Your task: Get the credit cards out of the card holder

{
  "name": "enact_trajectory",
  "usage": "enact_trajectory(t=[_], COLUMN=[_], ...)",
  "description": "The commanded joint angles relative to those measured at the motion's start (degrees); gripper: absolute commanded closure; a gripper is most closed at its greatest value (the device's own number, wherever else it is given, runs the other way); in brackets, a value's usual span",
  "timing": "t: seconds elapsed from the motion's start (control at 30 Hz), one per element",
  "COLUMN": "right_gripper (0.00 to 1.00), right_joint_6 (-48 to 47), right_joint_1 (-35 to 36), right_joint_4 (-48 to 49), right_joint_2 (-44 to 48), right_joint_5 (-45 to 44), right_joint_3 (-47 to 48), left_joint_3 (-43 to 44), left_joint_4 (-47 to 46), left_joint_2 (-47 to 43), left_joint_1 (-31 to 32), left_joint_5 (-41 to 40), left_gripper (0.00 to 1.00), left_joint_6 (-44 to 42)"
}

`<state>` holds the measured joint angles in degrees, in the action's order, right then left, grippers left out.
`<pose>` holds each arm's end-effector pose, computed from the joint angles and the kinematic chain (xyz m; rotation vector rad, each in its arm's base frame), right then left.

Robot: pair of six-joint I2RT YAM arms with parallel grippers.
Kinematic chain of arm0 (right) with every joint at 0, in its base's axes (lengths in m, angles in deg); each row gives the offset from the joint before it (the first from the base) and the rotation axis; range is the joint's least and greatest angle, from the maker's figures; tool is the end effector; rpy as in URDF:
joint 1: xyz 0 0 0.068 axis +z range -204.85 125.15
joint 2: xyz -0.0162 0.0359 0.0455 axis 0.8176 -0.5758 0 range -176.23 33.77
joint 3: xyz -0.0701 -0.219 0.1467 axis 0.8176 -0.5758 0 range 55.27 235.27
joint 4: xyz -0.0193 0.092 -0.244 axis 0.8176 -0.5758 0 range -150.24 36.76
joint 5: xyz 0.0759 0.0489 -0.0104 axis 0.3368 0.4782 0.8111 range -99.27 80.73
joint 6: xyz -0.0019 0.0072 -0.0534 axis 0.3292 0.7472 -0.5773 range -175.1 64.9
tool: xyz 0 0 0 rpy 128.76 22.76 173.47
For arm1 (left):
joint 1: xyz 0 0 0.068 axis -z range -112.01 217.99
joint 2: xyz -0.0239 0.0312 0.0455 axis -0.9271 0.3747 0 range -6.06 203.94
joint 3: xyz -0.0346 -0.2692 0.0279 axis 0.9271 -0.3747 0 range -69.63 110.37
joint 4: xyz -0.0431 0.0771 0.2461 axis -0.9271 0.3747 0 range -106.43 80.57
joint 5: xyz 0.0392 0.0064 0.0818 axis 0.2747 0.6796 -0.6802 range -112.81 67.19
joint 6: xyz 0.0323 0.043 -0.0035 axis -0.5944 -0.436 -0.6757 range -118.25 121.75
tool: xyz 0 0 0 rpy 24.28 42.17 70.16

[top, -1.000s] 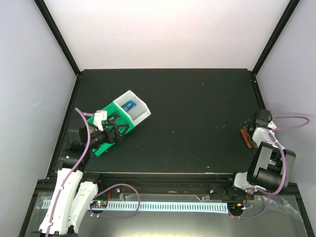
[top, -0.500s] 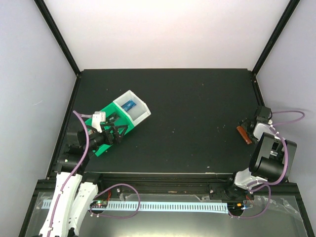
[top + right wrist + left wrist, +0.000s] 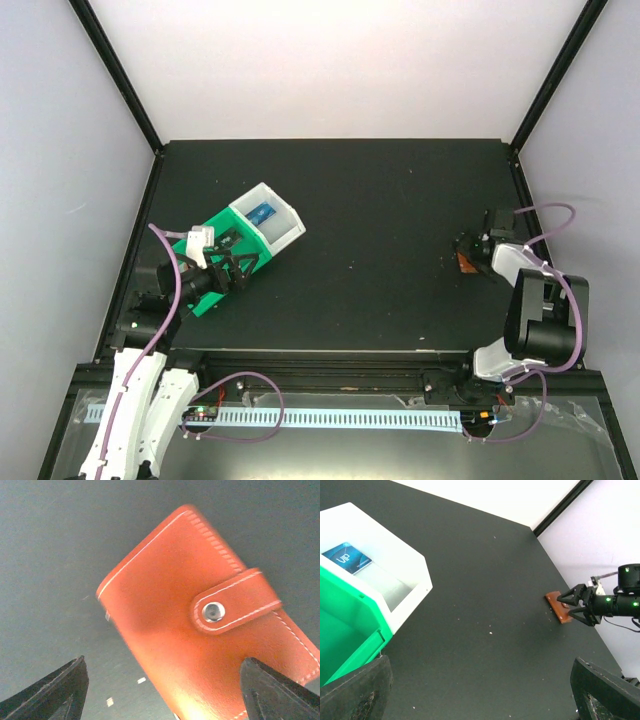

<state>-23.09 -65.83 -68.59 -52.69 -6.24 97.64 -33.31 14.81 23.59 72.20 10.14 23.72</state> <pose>0.2724 -0.0510 0.1553 0.9423 2.4442 0.1986 0.1196 -0.0283 0.2891 0.0663 2.0289 -0.8648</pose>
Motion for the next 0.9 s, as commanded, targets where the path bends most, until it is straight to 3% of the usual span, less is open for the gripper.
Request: enact_trajectory(t=[0.0, 0.17, 0.27, 0.37, 0.53, 0.7, 0.87], right_gripper=[0.17, 0.17, 0.17, 0.18, 0.21, 0.29, 0.36], right_joint_6=[2.12, 3.69, 1.18, -2.35, -5.21, -6.25, -6.45], right_joint_1=[6.63, 13.84, 14.32, 14.12, 8.54, 2.16, 1.23], right_joint_4=[-4.54, -5.69, -7.79, -11.36, -14.0, -11.8, -9.36], right_joint_2=[-1.29, -1.24, -0.14, 2.39, 4.36, 1.54, -4.14], right_joint_5=[5.81, 4.94, 4.22, -2.75, -7.09, -3.9, 1.78], right_joint_3=[-0.46, 0.25, 1.76, 4.17, 7.55, 9.15, 10.69], left_joint_3=[2.05, 2.08, 2.09, 2.09, 2.17, 2.03, 2.09], left_joint_4=[0.35, 0.49, 0.72, 0.72, 0.86, 0.71, 0.75], left_joint_2=[-0.01, 0.18, 0.28, 0.38, 0.33, -0.02, -0.17], left_joint_1=[0.19, 0.18, 0.19, 0.18, 0.12, 0.12, 0.18], left_joint_5=[-0.37, -0.34, -0.01, 0.11, 0.26, 0.13, -0.07], left_gripper=[0.01, 0.01, 0.01, 0.01, 0.01, 0.01, 0.01], left_joint_6=[-1.11, -1.19, -1.28, -1.32, -1.32, -1.32, -1.32])
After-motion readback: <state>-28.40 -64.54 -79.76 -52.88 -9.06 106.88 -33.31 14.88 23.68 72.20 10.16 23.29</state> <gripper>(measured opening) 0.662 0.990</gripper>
